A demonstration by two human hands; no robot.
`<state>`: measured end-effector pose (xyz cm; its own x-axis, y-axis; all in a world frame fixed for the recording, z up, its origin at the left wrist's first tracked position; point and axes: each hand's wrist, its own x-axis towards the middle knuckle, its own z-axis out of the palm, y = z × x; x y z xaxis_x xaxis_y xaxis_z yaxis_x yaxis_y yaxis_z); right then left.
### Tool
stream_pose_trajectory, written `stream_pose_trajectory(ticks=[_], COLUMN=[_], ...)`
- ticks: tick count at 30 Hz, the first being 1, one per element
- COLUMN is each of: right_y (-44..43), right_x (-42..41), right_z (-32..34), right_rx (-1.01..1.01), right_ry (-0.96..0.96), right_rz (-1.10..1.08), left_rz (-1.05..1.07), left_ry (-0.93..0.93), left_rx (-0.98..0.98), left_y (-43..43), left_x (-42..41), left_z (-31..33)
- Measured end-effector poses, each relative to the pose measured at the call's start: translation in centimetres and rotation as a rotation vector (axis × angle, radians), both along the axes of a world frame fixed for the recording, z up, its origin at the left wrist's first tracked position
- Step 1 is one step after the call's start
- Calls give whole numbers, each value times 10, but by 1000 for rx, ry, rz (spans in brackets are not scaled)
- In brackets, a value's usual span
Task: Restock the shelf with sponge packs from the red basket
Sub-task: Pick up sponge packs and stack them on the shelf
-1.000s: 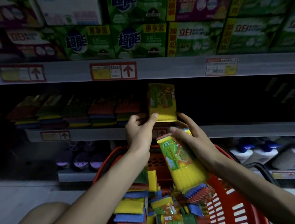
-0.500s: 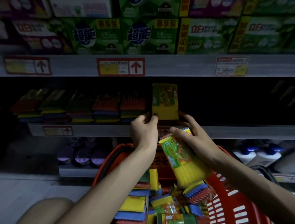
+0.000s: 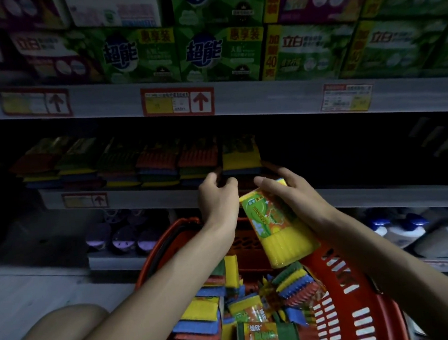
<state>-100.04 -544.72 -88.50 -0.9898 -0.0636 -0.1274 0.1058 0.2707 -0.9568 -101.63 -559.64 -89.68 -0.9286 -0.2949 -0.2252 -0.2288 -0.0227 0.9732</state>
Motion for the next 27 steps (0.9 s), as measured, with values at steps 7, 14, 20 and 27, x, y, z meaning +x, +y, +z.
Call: stream_pose_trajectory(ticks=[7, 14, 20, 27], right_y=[12, 14, 3, -5], right_x=[5, 5, 1, -3], right_z=[3, 8, 3, -2], right_rx=[65, 140, 116, -29], right_ry=[-24, -102, -154, -148], right_rz=[-23, 24, 35, -141], left_rz=[67, -16, 8, 88], left_ry=[-12, -109, -195, -231], left_rx=[101, 220, 301, 347], left_y=[-11, -11, -6, -7], left_x=[0, 1, -5, -14], left_z=[2, 1, -1, -6])
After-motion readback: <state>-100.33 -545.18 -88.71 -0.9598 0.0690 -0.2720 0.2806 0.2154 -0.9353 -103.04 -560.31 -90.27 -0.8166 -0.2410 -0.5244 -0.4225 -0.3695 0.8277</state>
